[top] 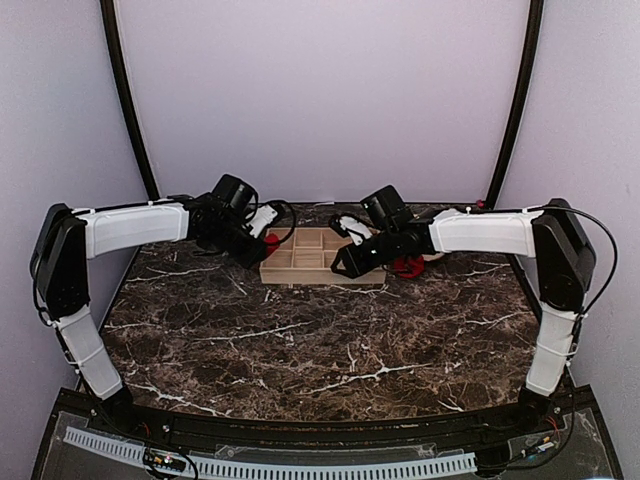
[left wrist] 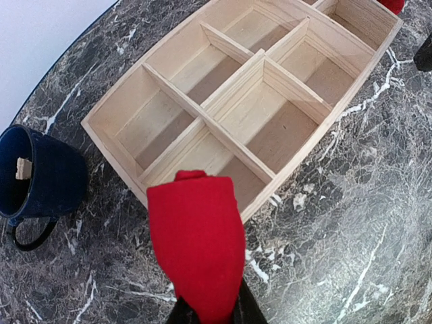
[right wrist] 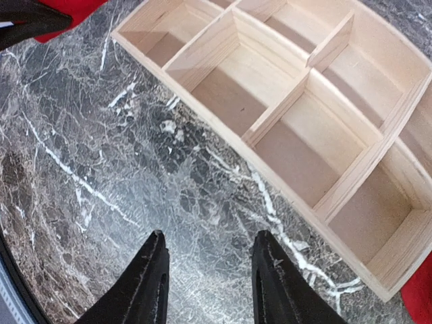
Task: Roll the socks
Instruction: Place the sock in the storage box.
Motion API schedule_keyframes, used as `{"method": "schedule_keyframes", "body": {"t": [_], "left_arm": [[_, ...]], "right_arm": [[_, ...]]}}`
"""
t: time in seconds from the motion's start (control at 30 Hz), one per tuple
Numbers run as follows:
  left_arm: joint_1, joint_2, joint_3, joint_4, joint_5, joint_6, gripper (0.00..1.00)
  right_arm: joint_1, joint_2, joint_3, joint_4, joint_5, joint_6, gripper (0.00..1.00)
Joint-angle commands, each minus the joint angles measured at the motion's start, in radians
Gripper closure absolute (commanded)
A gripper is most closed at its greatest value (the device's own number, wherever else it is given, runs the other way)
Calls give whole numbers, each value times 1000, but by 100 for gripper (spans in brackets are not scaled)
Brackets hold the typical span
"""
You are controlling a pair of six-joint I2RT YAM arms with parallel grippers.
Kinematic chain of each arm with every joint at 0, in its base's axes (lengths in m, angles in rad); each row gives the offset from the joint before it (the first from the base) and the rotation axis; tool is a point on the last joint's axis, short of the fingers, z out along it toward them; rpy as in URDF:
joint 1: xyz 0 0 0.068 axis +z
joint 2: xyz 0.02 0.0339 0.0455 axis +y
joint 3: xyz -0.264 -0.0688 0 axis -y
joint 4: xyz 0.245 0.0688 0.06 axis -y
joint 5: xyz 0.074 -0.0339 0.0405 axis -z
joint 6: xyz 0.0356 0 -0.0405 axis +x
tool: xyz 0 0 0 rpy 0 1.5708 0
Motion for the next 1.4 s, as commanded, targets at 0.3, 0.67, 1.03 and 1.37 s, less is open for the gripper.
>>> {"method": "schedule_keyframes", "body": {"t": [0.3,0.67,1.03,1.37], "left_arm": [[5,101,21,250,27,36,90],[15,213,78,295,21,57,90],[28,252,119,259,-2,87,90],[29,271,124,179,-7,87,90]], "right_arm": [[-15,86,39,157,102,-13,60],[-22,107,44,174,95,-12,60],[-34,179,110,149,85,-19,60],[-48,233,169,110,78,-27,59]]}}
